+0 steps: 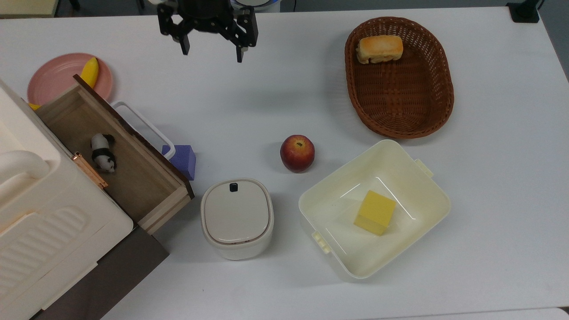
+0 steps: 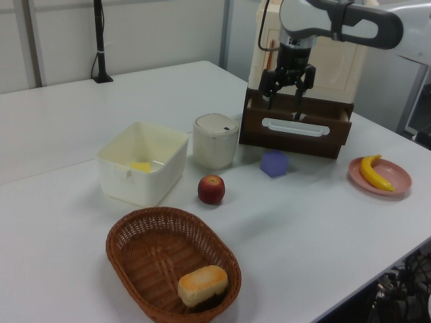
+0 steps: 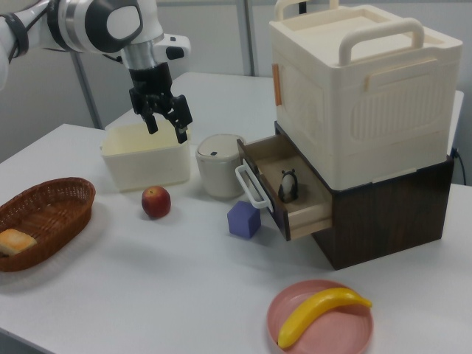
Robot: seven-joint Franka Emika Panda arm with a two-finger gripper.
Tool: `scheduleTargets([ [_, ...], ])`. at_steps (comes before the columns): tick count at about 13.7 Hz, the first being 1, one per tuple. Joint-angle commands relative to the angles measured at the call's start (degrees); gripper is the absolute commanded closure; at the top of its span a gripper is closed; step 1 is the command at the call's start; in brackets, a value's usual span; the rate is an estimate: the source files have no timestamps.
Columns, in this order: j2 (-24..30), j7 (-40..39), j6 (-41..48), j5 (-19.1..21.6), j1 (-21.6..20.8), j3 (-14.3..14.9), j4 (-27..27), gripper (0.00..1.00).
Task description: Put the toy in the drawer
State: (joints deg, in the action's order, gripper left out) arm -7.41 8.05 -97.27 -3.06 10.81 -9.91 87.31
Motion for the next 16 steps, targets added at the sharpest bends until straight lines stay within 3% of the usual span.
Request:
scheduleTargets([
  [1, 2.0, 4.4, 0.7, 1.3, -1.1, 3.3, 2.3, 0.0],
  [12, 2.8, -3.9, 0.8, 0.8, -1.8, 4.6, 2.5, 0.0],
  [13, 2.8, -3.9, 0.8, 0.8, -3.3, 5.9, 2.5, 0.0],
  [16, 2.8, -3.9, 0.7, 0.9, -11.3, 14.2, 2.4, 0.0],
])
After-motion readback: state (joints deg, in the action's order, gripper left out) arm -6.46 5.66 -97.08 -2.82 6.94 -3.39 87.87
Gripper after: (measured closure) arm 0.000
